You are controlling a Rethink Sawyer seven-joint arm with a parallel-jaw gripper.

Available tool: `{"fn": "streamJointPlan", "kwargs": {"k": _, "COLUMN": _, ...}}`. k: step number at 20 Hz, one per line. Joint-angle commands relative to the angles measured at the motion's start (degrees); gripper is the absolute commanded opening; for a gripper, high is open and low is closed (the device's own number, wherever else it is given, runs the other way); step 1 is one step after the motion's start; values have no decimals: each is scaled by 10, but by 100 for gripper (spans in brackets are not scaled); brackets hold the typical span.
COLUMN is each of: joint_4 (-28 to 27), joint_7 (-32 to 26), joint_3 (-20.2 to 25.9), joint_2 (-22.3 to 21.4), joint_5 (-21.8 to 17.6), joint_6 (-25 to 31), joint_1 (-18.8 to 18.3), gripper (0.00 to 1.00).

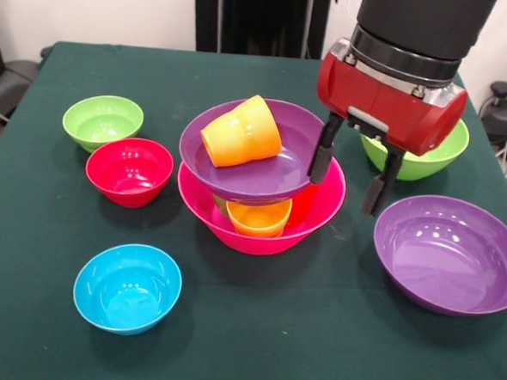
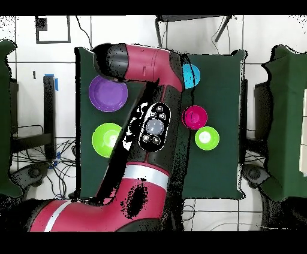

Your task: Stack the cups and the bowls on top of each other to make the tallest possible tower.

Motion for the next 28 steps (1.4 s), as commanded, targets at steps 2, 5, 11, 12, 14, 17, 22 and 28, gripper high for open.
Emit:
{"fn": "streamJointPlan", "kwargs": {"k": 2, "joint_4": 5, "joint_7": -114, "joint_3": 98, "joint_2": 14, "joint_5": -38, "joint_6": 73, "joint_1": -29, "gripper": 100}}
{"fn": "streamJointPlan", "kwargs": {"k": 5, "joint_4": 11, "joint_7": -132, "joint_3": 106, "joint_2": 9, "joint_5": -46, "joint_6": 83, "joint_1": -36, "gripper": 100}}
{"fn": "streamJointPlan", "kwargs": {"k": 11, "joint_4": -1, "joint_7": -161, "joint_3": 97, "joint_2": -5, "joint_5": -74, "joint_6": 142, "joint_1": -44, "gripper": 100}}
{"fn": "streamJointPlan", "kwargs": {"k": 12, "joint_4": -6, "joint_7": -168, "joint_3": 94, "joint_2": -9, "joint_5": -79, "joint_6": 158, "joint_1": -45, "gripper": 100}}
{"fn": "streamJointPlan", "kwargs": {"k": 14, "joint_4": -6, "joint_7": -176, "joint_3": 95, "joint_2": -21, "joint_5": -82, "joint_6": 176, "joint_1": -48, "gripper": 100}}
{"fn": "streamJointPlan", "kwargs": {"k": 17, "joint_4": 4, "joint_7": -179, "joint_3": 111, "joint_2": -32, "joint_5": -82, "joint_6": 176, "joint_1": -54, "gripper": 100}}
{"fn": "streamJointPlan", "kwargs": {"k": 22, "joint_4": 43, "joint_7": -177, "joint_3": 129, "joint_2": -40, "joint_5": -91, "joint_6": 147, "joint_1": -60, "gripper": 100}}
{"fn": "streamJointPlan", "kwargs": {"k": 28, "joint_4": 80, "joint_7": -191, "joint_3": 129, "joint_2": -75, "joint_5": -116, "joint_6": 163, "joint_1": -57, "gripper": 100}}
